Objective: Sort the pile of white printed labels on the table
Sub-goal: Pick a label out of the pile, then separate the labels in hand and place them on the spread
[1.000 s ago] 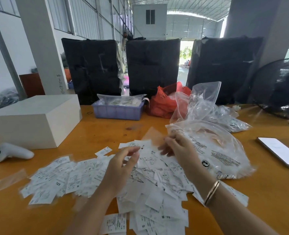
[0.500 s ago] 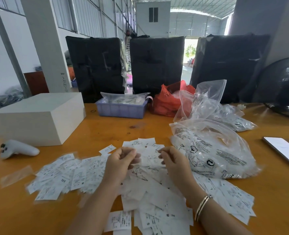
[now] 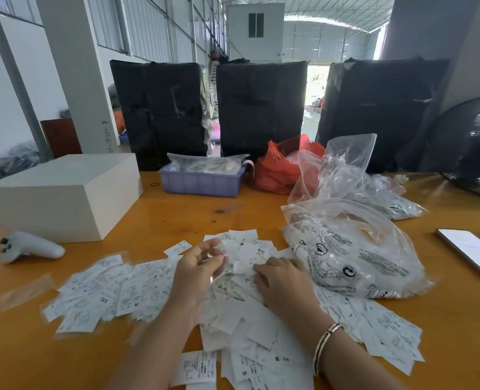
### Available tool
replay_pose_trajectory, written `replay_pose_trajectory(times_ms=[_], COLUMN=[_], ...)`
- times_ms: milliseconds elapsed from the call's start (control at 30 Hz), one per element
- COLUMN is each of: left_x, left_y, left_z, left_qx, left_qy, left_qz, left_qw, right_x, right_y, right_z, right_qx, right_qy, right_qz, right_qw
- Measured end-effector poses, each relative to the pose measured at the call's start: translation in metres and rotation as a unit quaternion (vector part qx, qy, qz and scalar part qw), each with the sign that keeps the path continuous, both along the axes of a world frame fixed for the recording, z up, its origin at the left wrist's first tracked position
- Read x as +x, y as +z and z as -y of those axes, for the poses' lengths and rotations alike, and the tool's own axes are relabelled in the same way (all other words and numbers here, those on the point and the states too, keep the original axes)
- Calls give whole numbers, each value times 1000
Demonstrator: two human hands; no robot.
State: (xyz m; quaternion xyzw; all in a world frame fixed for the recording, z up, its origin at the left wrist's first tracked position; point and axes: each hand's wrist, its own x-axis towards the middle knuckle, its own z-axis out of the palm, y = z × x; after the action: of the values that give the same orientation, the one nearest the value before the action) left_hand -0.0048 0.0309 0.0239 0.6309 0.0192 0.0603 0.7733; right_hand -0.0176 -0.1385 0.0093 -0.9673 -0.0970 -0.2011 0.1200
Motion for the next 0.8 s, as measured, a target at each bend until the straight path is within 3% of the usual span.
replay_pose_trajectory(times_ms=[133, 233, 300, 433, 533, 667, 800], left_x=[-2, -2, -3, -3, -4, -4, -5], left_y=[-2, -3, -2, 0, 0, 0, 0], left_z=[3, 4, 5, 6, 6, 5, 5], left_qx=[5, -11, -21, -53, -51, -52, -49], left_qy=[-18, -29, -39, -66, -73, -81, -84], left_qz=[8, 6, 13, 31, 37, 45, 50], left_qw=[1000, 999, 999, 996, 995, 994, 994], right_x=[-1, -3, -6, -15, -18, -18, -20], right_y=[2, 3, 3, 7, 11, 11, 15], right_z=[-1, 0, 4, 6, 5, 4, 3], right_qx=[27, 170, 313, 552, 594, 597, 626], right_qy=[-9, 11, 26, 103, 124, 102, 107], right_qz=[64, 125, 111, 18, 11, -5, -40], right_qw=[998, 978, 943, 828, 794, 796, 772])
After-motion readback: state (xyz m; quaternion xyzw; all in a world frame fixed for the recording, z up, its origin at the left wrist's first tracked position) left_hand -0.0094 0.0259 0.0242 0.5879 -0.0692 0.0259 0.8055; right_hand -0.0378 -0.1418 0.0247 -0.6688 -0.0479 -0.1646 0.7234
